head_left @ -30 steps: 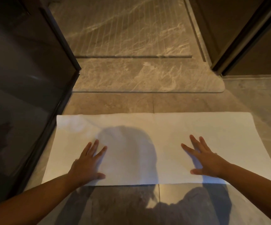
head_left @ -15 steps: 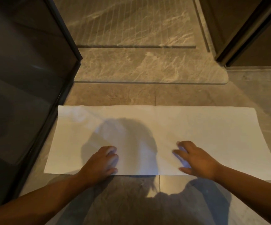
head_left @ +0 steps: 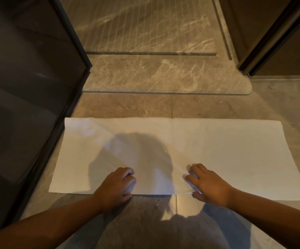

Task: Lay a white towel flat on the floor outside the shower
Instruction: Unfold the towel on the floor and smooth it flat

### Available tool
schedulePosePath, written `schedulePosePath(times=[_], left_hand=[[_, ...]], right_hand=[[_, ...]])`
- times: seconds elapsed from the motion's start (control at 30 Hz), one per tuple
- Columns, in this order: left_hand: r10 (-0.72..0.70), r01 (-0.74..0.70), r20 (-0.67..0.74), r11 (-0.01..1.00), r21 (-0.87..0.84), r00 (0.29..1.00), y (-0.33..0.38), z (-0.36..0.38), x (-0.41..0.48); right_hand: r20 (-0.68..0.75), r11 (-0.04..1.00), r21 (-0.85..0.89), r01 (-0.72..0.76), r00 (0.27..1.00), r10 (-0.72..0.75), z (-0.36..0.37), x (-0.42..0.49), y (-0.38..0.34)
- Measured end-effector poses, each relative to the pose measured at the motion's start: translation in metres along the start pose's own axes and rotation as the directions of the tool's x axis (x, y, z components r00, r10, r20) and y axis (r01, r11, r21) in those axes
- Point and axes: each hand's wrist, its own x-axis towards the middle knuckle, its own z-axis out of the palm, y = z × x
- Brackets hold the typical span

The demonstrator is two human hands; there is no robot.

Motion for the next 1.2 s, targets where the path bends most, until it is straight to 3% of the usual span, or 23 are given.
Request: schedulePosePath(times=[0.2,0.37,0.5,0.7,1.0,1.2], left_hand=[[0.017,-0.017,-0.014,0.998,0.053,1.000,-0.001,0.003,-0.001],[0.084,-0.075,-0.094,0.993,0.091,0.992,0.000,-0.002,0.001],[0.021,-0.021,-0.064,1.000,-0.007,0.998,-0.003,-0.009,0.005],[-0.092,0.083,-0.078,0.990,-0.113,0.993,-0.017,-0.025,0.010],[-0.186,0.194,0.056,0.948,-0.253,0.981,0.002,-0.031,0.012],[-0.118,0.220,0.332,0.932,-0.289,0.936,0.002,-0.042,0.014]], right_hand=[[-0.152,0.989,0.136,0.057,0.988,-0.036,-0.014,-0.007,-0.001],[-0.096,0.967,0.245,-0.072,0.991,0.098,-0.006,-0.004,0.013],[-0.055,0.962,0.237,-0.135,0.987,0.152,-0.011,-0.006,0.024],[-0.115,0.942,0.300,-0.150,0.975,0.191,-0.015,-0.007,0.030],[0.027,0.960,0.210,-0.185,0.983,0.184,-0.025,-0.005,0.040],[0.161,0.889,0.380,-0.255,0.965,0.208,-0.027,-0.008,0.038]])
